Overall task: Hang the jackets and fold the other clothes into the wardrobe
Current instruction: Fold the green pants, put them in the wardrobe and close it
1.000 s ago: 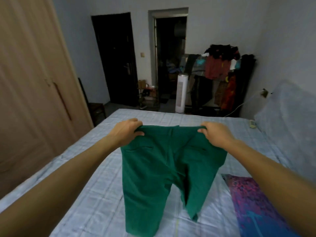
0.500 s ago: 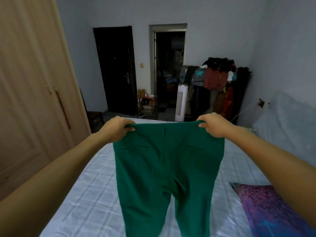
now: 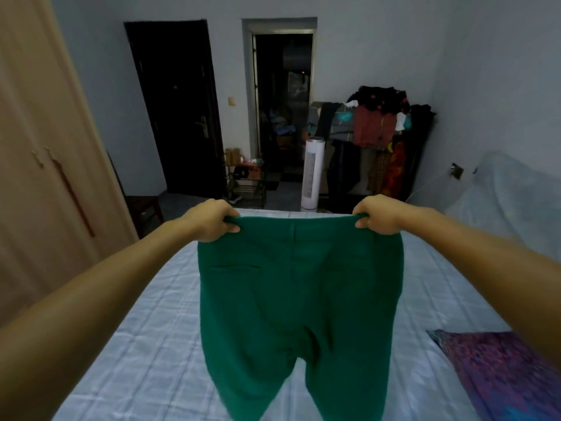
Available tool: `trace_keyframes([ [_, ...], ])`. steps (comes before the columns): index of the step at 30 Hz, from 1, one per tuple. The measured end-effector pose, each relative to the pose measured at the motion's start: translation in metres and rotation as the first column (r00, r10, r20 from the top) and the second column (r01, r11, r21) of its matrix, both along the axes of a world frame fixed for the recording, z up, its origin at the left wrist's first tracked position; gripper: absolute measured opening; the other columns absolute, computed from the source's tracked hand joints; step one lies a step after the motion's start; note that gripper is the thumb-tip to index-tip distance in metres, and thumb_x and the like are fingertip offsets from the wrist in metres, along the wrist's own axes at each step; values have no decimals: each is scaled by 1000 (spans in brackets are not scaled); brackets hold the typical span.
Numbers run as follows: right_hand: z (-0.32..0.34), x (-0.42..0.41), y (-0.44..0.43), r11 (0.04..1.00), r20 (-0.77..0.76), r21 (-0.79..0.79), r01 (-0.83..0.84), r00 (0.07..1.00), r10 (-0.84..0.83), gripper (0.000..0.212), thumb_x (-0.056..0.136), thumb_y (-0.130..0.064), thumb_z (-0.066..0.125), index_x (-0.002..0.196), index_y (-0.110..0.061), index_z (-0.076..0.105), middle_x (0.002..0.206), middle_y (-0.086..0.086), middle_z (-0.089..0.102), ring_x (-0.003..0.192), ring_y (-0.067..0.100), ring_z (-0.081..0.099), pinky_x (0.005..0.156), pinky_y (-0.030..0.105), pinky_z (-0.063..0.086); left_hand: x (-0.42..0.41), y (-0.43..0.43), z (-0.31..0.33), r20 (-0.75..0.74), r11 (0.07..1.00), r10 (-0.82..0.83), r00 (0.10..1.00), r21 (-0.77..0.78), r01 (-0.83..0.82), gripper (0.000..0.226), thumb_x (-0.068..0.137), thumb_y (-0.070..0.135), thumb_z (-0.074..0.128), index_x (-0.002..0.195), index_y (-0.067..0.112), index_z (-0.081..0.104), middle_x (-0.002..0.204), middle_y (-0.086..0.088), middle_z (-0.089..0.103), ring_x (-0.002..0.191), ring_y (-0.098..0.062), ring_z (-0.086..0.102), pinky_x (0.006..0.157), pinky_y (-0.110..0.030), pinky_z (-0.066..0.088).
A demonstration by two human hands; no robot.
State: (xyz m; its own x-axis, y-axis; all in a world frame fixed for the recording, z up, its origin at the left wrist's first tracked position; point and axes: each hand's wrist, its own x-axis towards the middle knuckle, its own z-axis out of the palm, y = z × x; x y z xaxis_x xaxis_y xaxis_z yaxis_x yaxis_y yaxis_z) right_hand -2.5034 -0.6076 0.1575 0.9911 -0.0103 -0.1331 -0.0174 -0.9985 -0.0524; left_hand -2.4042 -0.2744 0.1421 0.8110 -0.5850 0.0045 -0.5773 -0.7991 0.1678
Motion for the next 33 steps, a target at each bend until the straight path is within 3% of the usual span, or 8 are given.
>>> trace_keyframes([
  [5,-9,93,-16,997,248,-16,81,966,-75,22,97,-19,51,116,-13,62,111,13,63,92,32,59,71,36,47,83,-28,-13,191,974,196,962,-151,-169,21,93,30,56,112,29,66,108,-1,68,93,-26,61,75,-40,53],
  [9,-9,143,-27,992,591,-99,75,806,-2,20,96,-14,50,113,-13,61,101,20,64,85,39,59,63,39,44,119,-44,-8,385,923,324,864,-327,-201,23,95,25,52,114,23,66,107,-8,68,99,-34,59,76,-43,49],
  [12,-24,152,-25,990,723,-141,7,683,98,21,95,-13,50,113,-12,62,97,19,66,81,41,61,60,40,44,126,-39,-19,485,896,362,796,-415,-155,24,97,24,49,114,23,66,104,-9,70,96,-35,60,73,-44,48],
  [17,-71,115,-8,979,806,-174,-106,556,204,24,86,-9,58,110,-8,65,95,15,66,77,37,62,54,38,49,115,-6,-55,582,898,277,765,-441,11,25,94,24,50,113,19,67,100,-9,71,88,-35,63,73,-43,52],
  [22,-172,35,21,964,685,-173,-201,678,264,31,80,-7,59,110,-6,66,99,16,66,80,35,62,56,37,51,58,39,-144,532,928,127,837,-361,89,34,79,13,50,106,11,71,84,-14,71,73,-36,63,64,-39,49],
  [26,-289,-39,57,970,553,-85,-230,799,238,43,63,14,76,102,-3,70,92,19,67,74,35,63,55,36,51,-13,79,-261,407,953,-22,913,-269,143,30,69,2,59,94,9,74,72,-14,70,58,-34,63,53,-36,52],
  [31,-437,-142,112,975,406,134,-175,907,107,46,55,18,79,95,-5,73,89,14,70,85,34,66,75,37,53,-117,125,-423,62,988,-100,993,-110,107,32,65,5,65,89,21,76,68,-6,70,56,-28,63,51,-28,50],
  [33,-490,-178,126,976,309,157,-148,946,94,47,51,14,83,91,-9,74,86,10,71,83,32,67,74,35,54,-157,140,-474,-80,997,-81,993,-20,79,33,63,5,72,87,27,76,66,-3,69,55,-26,62,48,-25,48],
])
